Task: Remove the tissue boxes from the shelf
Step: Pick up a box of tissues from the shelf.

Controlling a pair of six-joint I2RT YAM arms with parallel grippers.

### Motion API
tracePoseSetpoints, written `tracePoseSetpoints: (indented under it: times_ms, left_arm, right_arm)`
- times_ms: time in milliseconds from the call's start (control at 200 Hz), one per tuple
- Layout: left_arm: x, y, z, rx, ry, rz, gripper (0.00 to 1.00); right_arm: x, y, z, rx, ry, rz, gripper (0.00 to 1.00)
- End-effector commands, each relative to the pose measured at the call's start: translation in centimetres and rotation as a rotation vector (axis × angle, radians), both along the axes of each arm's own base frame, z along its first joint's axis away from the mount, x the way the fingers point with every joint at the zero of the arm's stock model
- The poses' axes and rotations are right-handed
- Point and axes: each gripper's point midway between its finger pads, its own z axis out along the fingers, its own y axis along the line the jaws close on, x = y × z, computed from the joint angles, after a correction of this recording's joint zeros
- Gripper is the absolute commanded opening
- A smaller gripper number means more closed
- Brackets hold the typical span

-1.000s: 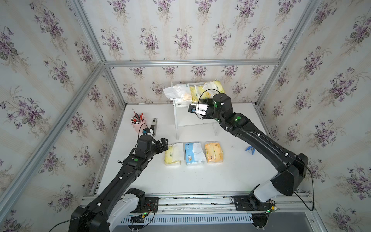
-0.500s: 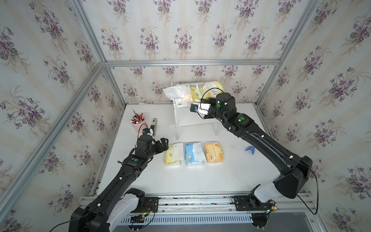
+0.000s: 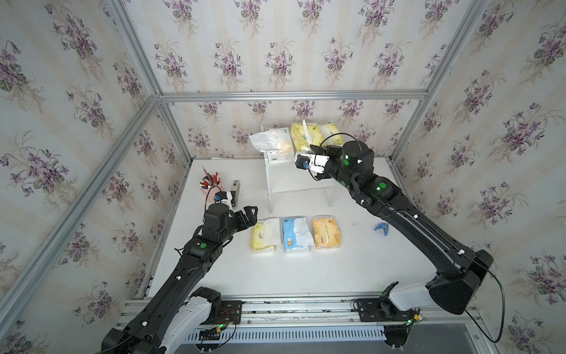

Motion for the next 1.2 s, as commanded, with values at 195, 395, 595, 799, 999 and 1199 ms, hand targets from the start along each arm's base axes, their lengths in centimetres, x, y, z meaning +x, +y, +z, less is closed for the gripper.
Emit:
tracePoseSetpoints:
  times_ms: [195,395,595,799,999,1199]
  left_arm:
    - [-0.1,-1.8,2.6,-0.091,-0.036,-0.081,0.99]
    - [-0.1,-4.0,4.6,-0.179,-0.108,-0.19,0.99]
    - [-0.3,-6.3,6.6,-0.299,-0.175,-0.308,0.99]
    - [-0.7,-8.4,7.2,-0.42,-0.162,-0.386,0.99]
    - [-0.7,-10.7,7.4,-0.521,-0.114,-0.439,0.99]
    - [-0.1,-14.6,8.3,-0.586,-0.088,-0.527,0.99]
  right_arm:
    - [-6.6,0.0,2.8,0.132,-0.116,0.128,0.22]
    - [-10.6,-1.1,0.7,0.207,-0.132,0.18,0.21]
    - [-13.0,-1.9,-3.8,0.266,-0.055,0.209,0.21]
    - [-13.5,-3.5,-8.8,0.32,0.006,0.154,0.21]
    - [-12.7,-4.7,-14.2,0.314,0.094,0.052,0.2]
    - [-12.8,-4.3,-17.2,0.336,0.169,0.049,0.2]
